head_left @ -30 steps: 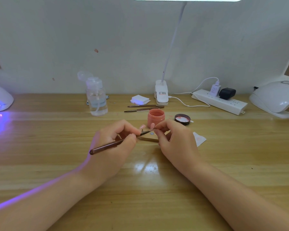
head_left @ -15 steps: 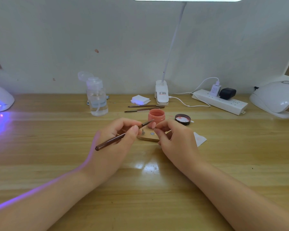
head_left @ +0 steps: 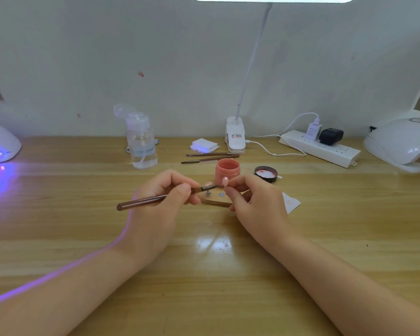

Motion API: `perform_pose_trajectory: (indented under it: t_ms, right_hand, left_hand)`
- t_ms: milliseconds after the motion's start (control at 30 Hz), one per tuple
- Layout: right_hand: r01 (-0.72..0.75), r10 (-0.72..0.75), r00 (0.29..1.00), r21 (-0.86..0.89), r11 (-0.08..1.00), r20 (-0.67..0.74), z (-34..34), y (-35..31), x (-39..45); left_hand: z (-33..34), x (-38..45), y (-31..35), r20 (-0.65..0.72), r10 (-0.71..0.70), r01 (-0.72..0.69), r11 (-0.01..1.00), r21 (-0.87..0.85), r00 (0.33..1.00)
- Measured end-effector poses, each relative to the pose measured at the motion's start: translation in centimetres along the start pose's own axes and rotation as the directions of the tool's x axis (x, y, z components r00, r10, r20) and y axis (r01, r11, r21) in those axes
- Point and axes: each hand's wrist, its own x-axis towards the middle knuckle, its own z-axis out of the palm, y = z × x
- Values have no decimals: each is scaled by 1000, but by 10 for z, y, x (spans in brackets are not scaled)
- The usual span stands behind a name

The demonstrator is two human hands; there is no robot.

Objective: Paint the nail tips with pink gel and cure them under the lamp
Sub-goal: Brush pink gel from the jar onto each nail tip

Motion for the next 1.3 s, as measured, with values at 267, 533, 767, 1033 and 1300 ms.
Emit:
perform_pose_trajectory:
  t_ms: [267,533,767,1033,1300]
  right_hand:
    - [-49,50,998,16,999,-37,0,-2,1]
    - [-37,34,999,-95,995,-33,2,0,4]
    - [-38,37,999,-288,957,-9,7,2,6]
    - [15,-19,1000,-373,928,-9,11,2,8]
    - [16,19,998,-534,845,59,9,2,5]
  left_hand:
    - [10,33,-28,-52,-350,325,907,-267,935]
    - [17,31,-30,44,-384,372,851,-370,922]
    - [15,28,-32,39,-367,352,850,-392,930]
    - [17,42,-34,58,-384,377,850,-368,922]
    - [20,33,-34,83,-341,348,872,-344,937]
